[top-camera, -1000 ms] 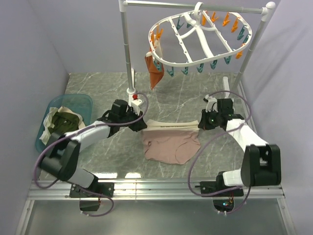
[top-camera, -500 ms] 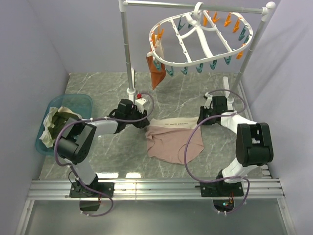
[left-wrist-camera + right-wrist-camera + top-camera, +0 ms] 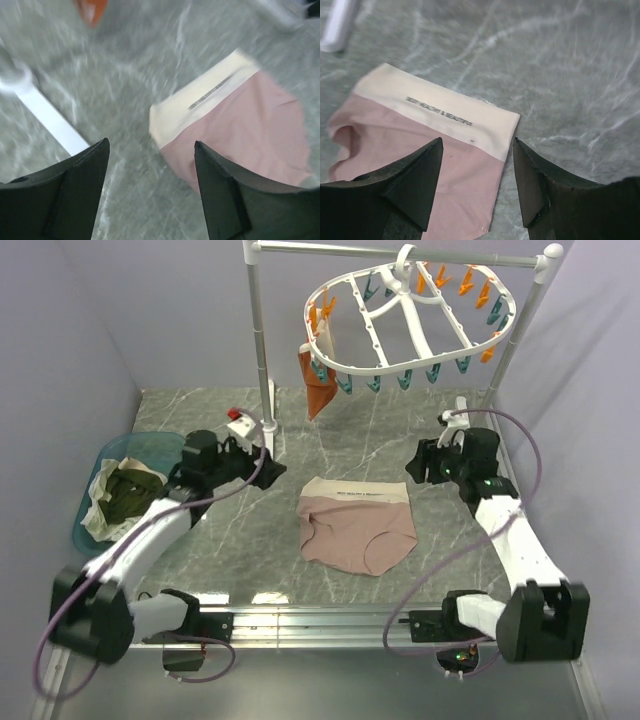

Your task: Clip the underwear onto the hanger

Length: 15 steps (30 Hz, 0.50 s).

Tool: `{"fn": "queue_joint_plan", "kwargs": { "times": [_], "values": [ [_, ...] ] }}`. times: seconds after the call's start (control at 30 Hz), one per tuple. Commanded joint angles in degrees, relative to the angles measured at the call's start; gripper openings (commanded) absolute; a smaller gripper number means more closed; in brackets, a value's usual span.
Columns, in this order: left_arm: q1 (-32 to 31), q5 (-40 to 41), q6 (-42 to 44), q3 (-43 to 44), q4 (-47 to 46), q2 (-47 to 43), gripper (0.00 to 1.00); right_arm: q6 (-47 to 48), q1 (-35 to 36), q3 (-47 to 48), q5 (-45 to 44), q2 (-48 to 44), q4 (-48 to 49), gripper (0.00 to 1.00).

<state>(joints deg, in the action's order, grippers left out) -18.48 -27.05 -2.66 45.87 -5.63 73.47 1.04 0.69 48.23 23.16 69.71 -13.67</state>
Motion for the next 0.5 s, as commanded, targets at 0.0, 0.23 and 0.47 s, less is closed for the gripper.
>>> {"fn": "queue_joint_plan", "kwargs": {
  "times": [0.0, 0.23, 0.47],
  "values": [
    [-0.68, -4.15, 1.95, -1.04, 4.37, -11.13, 0.75, 3.44, -0.42, 1.51, 4.52, -8.51, -3.55, 0.65],
    [-1.03, -6.17, -1.73, 1.08, 4.68, -18.45, 0.75, 2.75, -0.42, 3.19, 5.33, -22.68, -8.21, 0.68],
    [-9.89, 1.27, -8.42, 0.80, -10.35, -16.70, 0.75, 0.11, -0.34, 9.14, 5.41, -28.93, -11.20, 0.77]
  ]
}}
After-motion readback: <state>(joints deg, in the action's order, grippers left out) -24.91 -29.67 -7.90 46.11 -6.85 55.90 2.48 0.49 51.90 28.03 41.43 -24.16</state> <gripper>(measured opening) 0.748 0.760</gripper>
